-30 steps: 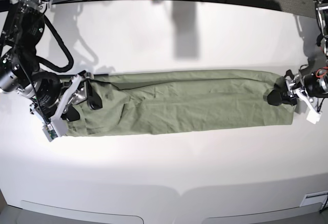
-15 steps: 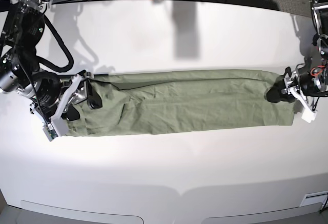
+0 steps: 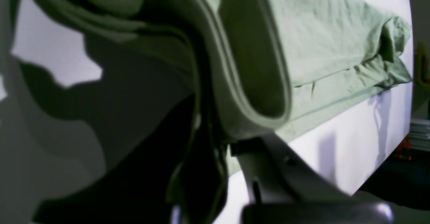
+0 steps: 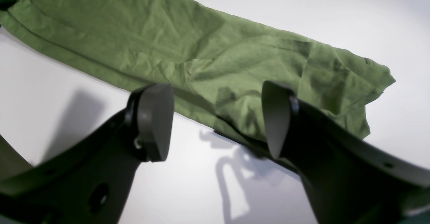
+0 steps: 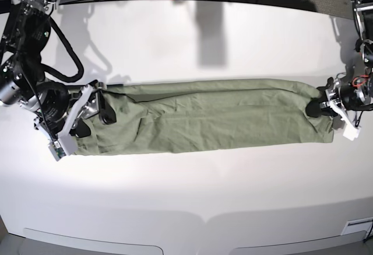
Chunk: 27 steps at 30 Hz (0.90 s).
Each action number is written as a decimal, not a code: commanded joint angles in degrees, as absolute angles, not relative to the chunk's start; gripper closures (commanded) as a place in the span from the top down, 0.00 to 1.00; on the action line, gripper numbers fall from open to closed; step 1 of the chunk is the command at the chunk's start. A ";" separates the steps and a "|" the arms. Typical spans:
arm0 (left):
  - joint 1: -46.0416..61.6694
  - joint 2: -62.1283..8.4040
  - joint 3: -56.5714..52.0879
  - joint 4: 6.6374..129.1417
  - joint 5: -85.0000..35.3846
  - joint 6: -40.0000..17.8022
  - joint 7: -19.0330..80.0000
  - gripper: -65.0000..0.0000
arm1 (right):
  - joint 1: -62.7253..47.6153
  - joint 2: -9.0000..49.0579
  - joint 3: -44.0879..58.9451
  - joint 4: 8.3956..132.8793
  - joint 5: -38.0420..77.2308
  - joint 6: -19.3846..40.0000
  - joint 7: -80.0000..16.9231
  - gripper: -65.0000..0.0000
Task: Fold the T-shirt properly
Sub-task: 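Hold the stretched strip taut with both grippers, then drag the strip's end with the left gripper toward the right gripper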
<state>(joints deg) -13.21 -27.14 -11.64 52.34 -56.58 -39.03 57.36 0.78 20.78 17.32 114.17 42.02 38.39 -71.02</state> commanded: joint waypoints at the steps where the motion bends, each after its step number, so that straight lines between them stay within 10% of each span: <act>1: -14.46 -27.75 -12.10 53.04 -58.13 -39.42 56.95 0.00 | 1.69 21.43 17.67 115.18 42.65 38.54 -70.13 0.63; 27: -14.24 -3.88 -12.34 64.55 -56.55 -39.48 60.01 0.00 | 1.69 21.41 17.67 112.99 41.78 38.57 -62.15 0.63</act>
<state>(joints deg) -13.02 -3.66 -12.19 63.40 -55.07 -39.03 60.58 0.78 20.78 17.32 112.31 40.86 38.39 -63.26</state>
